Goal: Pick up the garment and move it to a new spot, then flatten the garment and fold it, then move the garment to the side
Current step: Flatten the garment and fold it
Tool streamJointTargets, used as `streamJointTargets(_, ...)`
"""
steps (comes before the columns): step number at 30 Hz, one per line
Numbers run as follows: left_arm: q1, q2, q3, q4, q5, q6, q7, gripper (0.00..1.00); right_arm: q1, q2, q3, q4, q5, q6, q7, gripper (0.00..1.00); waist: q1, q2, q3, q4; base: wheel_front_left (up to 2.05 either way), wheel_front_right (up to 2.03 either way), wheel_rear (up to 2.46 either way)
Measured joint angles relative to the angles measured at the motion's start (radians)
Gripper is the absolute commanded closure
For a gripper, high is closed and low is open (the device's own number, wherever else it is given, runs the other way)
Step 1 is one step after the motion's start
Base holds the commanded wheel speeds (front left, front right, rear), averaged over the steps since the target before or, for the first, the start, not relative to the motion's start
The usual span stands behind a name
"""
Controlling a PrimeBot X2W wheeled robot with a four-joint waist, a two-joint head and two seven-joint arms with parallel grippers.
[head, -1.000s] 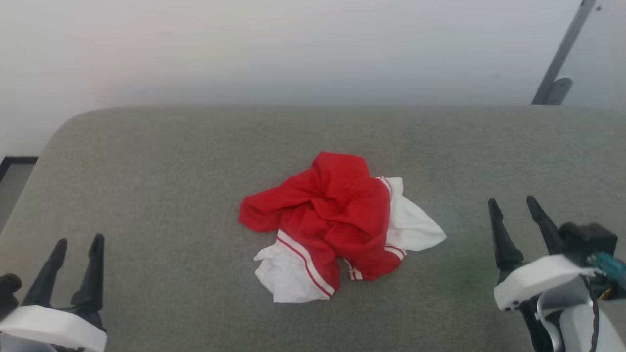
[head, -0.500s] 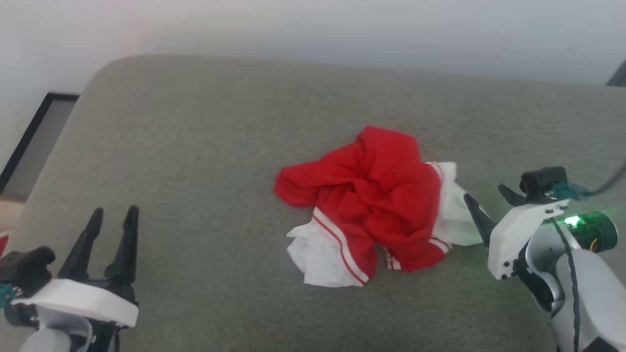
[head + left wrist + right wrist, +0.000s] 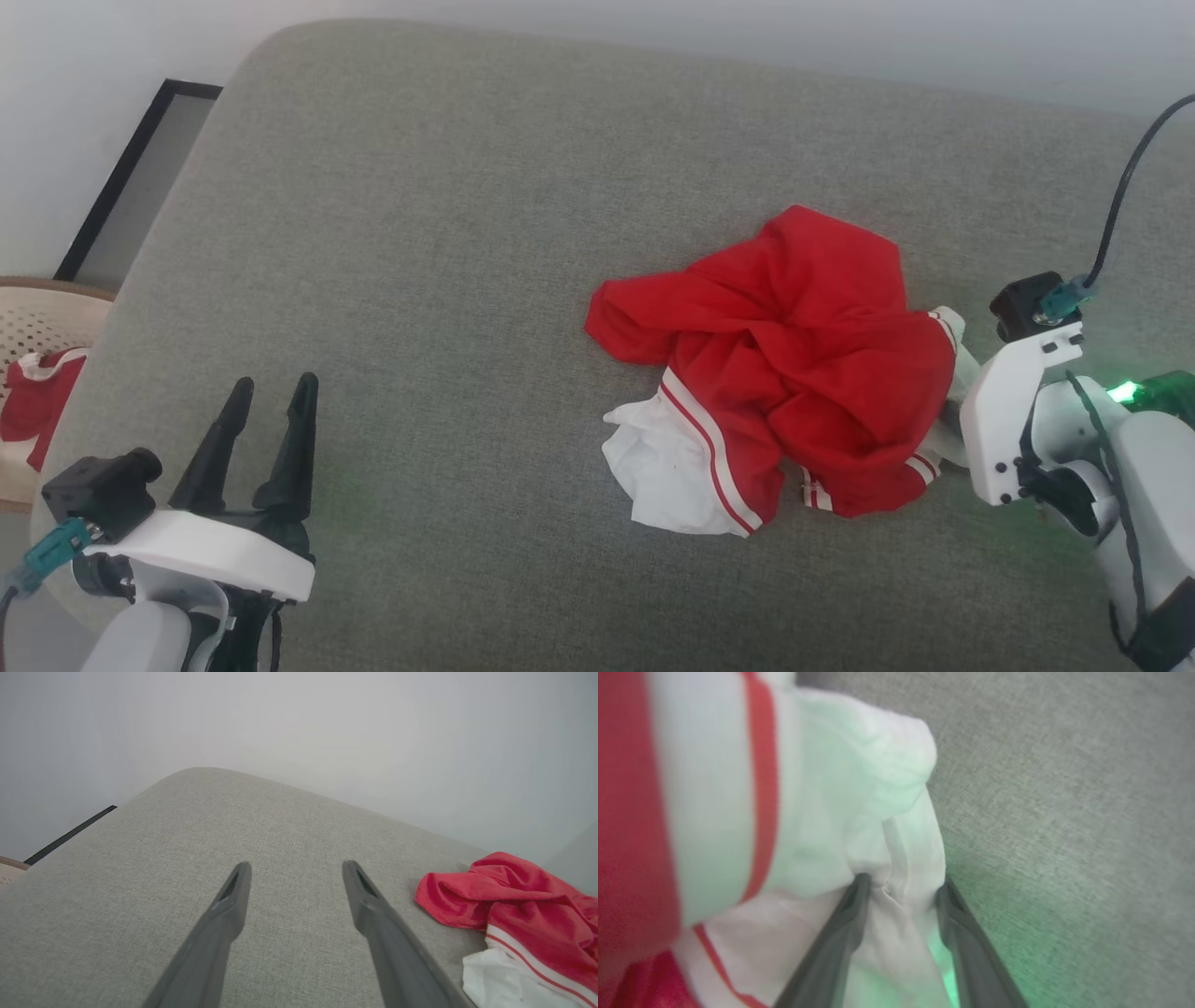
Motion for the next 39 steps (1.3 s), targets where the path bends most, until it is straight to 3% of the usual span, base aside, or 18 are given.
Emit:
streamJointTargets(7, -0.003, -0.016, 0.016, 0.027, 0.013, -0.010, 0.000, 0.00, -0.001, -0.015, 0.041, -0.026, 0.081, 0.000, 0.018, 1.00, 0.0000, 0.0000, -0.019, -0.006, 0.00, 0.00, 0.00)
streamJointTargets(14, 0.016, 0.006, 0.035, 0.019, 0.017, -0.013, 0.000, 0.00, 0.044, -0.052, 0.020, -0.096, 0.130, 0.001, 0.040, 1.00, 0.0000, 0.0000, -0.049, -0.058, 0.00, 0.00, 0.00)
streamJointTargets(23, 0.048, 0.024, 0.053, -0.003, 0.017, -0.013, 0.000, 0.00, 0.122, -0.150, -0.151, -0.202, 0.137, 0.001, 0.075, 1.00, 0.0000, 0.0000, -0.077, -0.152, 0.00, 0.00, 0.00)
streamJointTargets(28, 0.048, 0.027, 0.053, -0.013, 0.017, -0.014, 0.000, 0.00, 0.172, -0.170, -0.276, -0.225, 0.105, 0.001, 0.108, 1.00, 0.0000, 0.0000, -0.072, -0.187, 0.00, 0.00, 0.00)
streamJointTargets(36, 0.013, 0.036, 0.023, -0.018, 0.017, -0.014, 0.000, 0.00, 0.178, -0.099, -0.364, -0.152, 0.059, 0.001, 0.082, 1.00, 0.0000, 0.0000, -0.021, -0.190, 0.00, 0.00, 0.00)
streamJointTargets(38, 0.001, 0.041, 0.011, -0.015, 0.014, -0.014, 0.000, 0.00, 0.162, -0.077, -0.365, -0.111, 0.056, 0.001, 0.071, 0.91, 0.0000, 0.0000, -0.011, -0.185, 0.00, 0.00, 0.00)
streamJointTargets(39, -0.004, 0.043, 0.004, -0.013, 0.013, -0.014, 0.000, 0.00, 0.150, -0.071, -0.365, -0.094, 0.050, 0.001, 0.067, 0.72, 0.0000, -0.0001, -0.008, -0.182, 0.00, 0.00, 0.00)
